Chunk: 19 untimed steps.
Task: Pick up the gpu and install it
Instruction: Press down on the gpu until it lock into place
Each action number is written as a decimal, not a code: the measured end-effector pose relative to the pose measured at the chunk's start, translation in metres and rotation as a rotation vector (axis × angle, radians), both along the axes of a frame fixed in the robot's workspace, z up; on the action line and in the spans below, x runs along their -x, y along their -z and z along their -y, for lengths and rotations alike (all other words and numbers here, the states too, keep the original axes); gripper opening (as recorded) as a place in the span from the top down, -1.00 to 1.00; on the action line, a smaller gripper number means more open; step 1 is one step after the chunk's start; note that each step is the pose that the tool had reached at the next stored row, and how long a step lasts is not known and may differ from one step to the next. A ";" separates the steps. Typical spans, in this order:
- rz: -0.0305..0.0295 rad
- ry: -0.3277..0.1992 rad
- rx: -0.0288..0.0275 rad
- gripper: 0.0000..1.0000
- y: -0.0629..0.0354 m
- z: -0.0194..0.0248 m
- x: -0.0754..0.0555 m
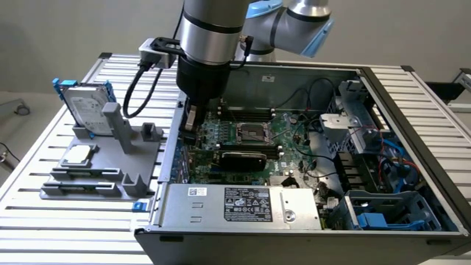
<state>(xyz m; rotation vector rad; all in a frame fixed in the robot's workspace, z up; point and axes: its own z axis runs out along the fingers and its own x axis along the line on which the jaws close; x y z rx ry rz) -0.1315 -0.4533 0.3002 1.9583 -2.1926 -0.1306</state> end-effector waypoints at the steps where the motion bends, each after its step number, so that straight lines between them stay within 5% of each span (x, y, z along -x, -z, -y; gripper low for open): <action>1: 0.0001 0.005 -0.0001 0.79 0.0000 0.0000 0.000; 19: 0.0000 0.094 -0.0058 0.79 0.0032 -0.0006 0.000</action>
